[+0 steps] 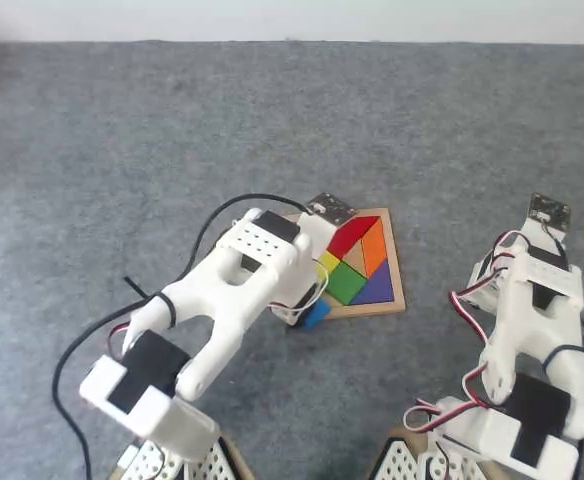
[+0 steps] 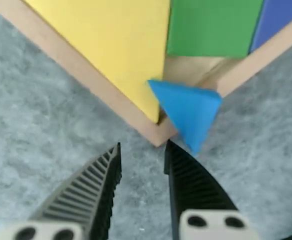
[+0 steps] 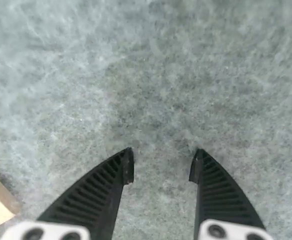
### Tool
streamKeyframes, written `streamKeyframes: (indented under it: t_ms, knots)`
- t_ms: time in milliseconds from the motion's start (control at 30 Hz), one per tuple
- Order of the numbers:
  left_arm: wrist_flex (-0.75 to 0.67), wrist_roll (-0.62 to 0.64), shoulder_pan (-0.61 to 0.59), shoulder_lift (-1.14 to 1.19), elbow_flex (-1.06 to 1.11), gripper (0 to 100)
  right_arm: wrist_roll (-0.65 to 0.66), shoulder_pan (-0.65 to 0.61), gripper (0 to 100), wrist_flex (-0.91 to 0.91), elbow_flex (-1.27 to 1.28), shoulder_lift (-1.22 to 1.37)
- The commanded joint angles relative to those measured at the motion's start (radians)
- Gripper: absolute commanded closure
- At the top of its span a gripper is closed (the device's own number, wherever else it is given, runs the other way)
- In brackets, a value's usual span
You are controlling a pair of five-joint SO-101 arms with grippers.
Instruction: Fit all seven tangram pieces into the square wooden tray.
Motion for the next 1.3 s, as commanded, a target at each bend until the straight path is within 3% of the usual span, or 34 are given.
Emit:
streamKeyframes:
  t_ms: [0,700,800,933,1100,1267]
  knots:
    - [-0.015,0.028,0.051,-0.015,-0.013,86,0.012,-0.012,80.6,-0.013,-0.006,-0.012]
    - [-0.048,0.092,0.061,-0.018,-0.128,86,0.018,-0.022,80.6,-0.007,-0.006,-0.008]
    - [-0.015,0.091,-0.066,-0.043,-0.174,86,0.021,-0.079,80.6,0.007,-0.008,-0.019]
    - [-0.018,0.133,-0.379,-0.117,-0.225,86,0.037,-0.199,80.8,0.101,-0.095,-0.019]
    - [-0.117,0.181,-0.770,-0.175,-0.196,86,0.086,-0.507,81.1,0.274,-0.239,-0.019]
    - [-0.313,0.114,-0.902,-0.130,0.002,81,0.213,-0.779,81.1,0.378,-0.299,-0.021]
